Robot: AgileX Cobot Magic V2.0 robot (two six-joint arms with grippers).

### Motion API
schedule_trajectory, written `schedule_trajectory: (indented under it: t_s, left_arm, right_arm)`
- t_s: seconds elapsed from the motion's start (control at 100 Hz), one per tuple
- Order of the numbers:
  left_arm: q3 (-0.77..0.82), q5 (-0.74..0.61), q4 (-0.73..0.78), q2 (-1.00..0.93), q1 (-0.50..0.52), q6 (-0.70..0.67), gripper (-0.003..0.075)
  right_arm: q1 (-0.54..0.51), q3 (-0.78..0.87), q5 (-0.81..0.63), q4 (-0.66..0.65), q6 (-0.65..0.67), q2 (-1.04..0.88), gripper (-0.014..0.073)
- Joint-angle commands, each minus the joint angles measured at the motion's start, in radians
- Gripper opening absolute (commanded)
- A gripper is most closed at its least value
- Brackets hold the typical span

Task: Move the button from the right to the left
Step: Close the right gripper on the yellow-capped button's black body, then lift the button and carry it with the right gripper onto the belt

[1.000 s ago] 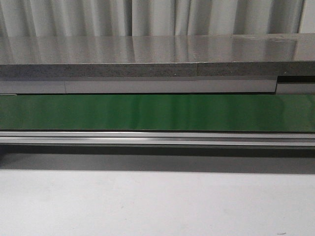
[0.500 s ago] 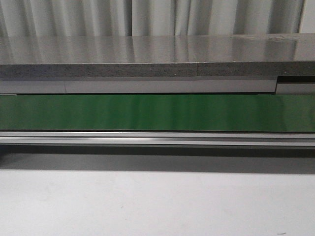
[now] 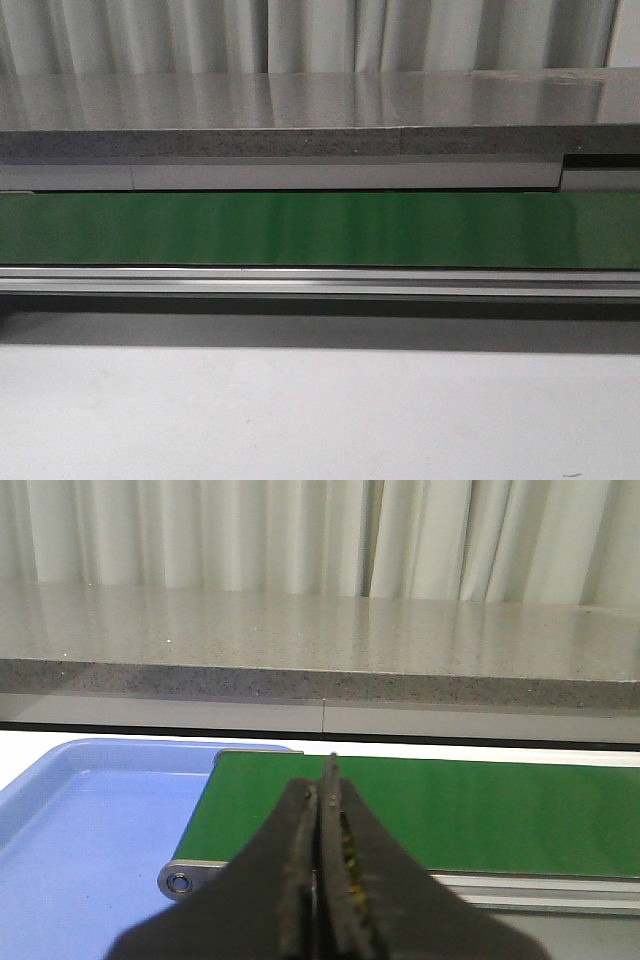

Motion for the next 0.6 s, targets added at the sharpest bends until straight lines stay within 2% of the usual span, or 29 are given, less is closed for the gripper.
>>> schedule_trajectory:
  t_s: [0.0, 0.05, 0.1, 0.4, 0.59]
  left_arm:
    - [0.046, -0.074, -0.002, -0.032, -0.005, -0.01, -0.002]
    - [0.046, -0.074, -0.002, -0.032, -0.005, -0.01, -0.002]
    - [0.046, -0.074, -0.002, -0.032, -0.005, -0.01, -0.002]
    - [0.046, -0.074, -0.002, -0.032, -0.005, -0.01, -0.002]
    - [0.046, -0.074, -0.002, -0.032, -0.005, -0.01, -0.002]
  right_arm:
    - [-0.004, -0.03, -0.017, 0.013, -0.011, -0.053, 0.0183]
    - [-0.004, -0.038, -0.009, 0.014, -0.01, -0.054, 0.0123]
    - [-0.004, -0.047, 0.004, 0.025, -0.01, -0.06, 0.0099]
    - [-0.002, -0.1, 0.143, 0.038, -0.01, -0.196, 0.0101]
    - [0.033, -0.1, 0.227, 0.141, -0.01, -0.295, 0.0101]
